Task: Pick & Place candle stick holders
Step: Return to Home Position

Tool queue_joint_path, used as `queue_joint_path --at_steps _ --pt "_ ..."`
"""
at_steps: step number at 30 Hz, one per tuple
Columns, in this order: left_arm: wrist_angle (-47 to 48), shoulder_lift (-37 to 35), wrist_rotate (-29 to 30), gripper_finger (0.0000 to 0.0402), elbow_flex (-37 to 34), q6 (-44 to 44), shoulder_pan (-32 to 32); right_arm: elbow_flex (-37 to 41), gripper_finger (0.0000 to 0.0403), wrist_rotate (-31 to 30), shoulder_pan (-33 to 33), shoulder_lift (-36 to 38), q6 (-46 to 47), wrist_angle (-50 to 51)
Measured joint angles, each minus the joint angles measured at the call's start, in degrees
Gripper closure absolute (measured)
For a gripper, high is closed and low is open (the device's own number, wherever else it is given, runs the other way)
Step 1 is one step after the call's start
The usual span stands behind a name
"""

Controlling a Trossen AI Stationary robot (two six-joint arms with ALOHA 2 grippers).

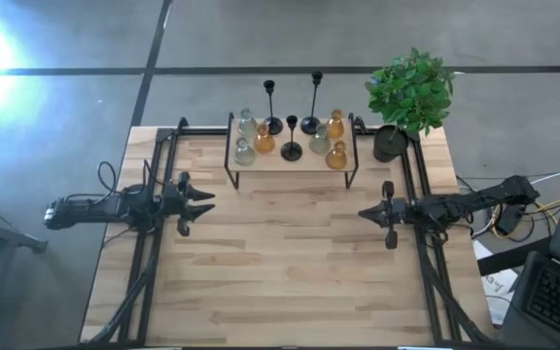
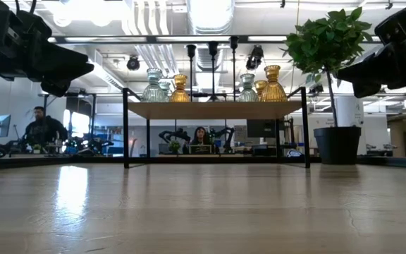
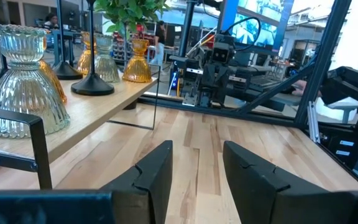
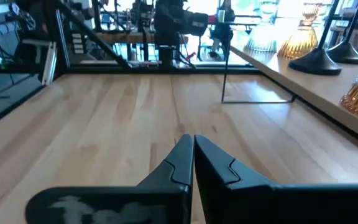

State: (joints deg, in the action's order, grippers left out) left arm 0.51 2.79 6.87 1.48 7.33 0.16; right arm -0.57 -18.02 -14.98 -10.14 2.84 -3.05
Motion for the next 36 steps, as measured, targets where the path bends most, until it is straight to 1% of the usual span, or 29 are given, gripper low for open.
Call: queue_joint_path --at_steps 9,36 --pt "0.0 0.0 0.0 0.0254 0.0 0.0 0.0 0.1 0.0394 0.0 0.0 6.9 0.1 -0.2" --pt "0.0 0.0 0.0 0.0254 0.0 0.0 0.0 0.1 0.0394 0.0 0.0 6.7 0.0 -0.2"
